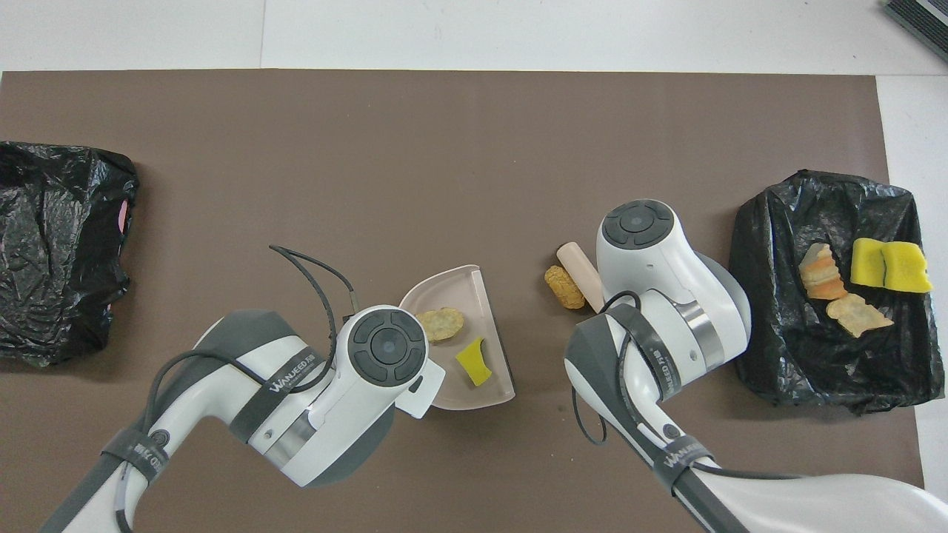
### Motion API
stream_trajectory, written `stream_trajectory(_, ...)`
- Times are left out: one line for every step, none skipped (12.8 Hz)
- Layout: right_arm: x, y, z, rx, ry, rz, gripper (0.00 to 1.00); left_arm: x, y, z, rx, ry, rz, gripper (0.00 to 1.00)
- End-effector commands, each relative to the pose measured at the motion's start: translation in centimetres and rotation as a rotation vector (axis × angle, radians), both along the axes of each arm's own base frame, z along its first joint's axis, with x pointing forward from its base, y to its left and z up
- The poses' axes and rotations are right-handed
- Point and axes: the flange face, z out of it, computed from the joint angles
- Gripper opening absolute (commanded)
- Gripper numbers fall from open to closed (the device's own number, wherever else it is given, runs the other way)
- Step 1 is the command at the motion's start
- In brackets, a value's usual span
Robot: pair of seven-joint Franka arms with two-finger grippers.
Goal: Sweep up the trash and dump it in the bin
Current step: 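Sweep the tan and yellow pieces into the dustpan with the right gripper's brush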
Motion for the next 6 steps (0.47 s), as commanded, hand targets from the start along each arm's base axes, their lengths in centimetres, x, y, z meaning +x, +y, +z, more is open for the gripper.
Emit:
stream_trajectory(-3.9,3.4,0.6,0.078,0.046,-0.096,0.0,-0.1,1.5,0.1,0.025,0.009,0.035,0.0)
stream_trajectory(-5.5,5.0,0.4,0.108,0.065,-0.14,0.0,-0.1,1.5,0.2,0.024,0.008,0.035,0.0)
stream_trajectory(-6.2,5.9,0.5,0.143,0.081,-0.192,0.0,-0.1,1.5,0.1,0.025,0.009,0.035,0.0)
stream_trajectory(-6.8,6.9,0.7,0.203,0.12,-0.244,0.0,-0.1,1.6,0.1,0.024,0.01,0.037,0.0)
stream_trajectory(-7.9,8.5,1.2,0.263,0.167,-0.286,0.0,0.2,1.9,0.1,0.019,0.007,0.045,0.0)
stream_trajectory(-8.7,9.7,1.5,0.287,0.189,-0.321,0.0,0.3,1.9,0.1,0.014,0.003,0.046,0.0)
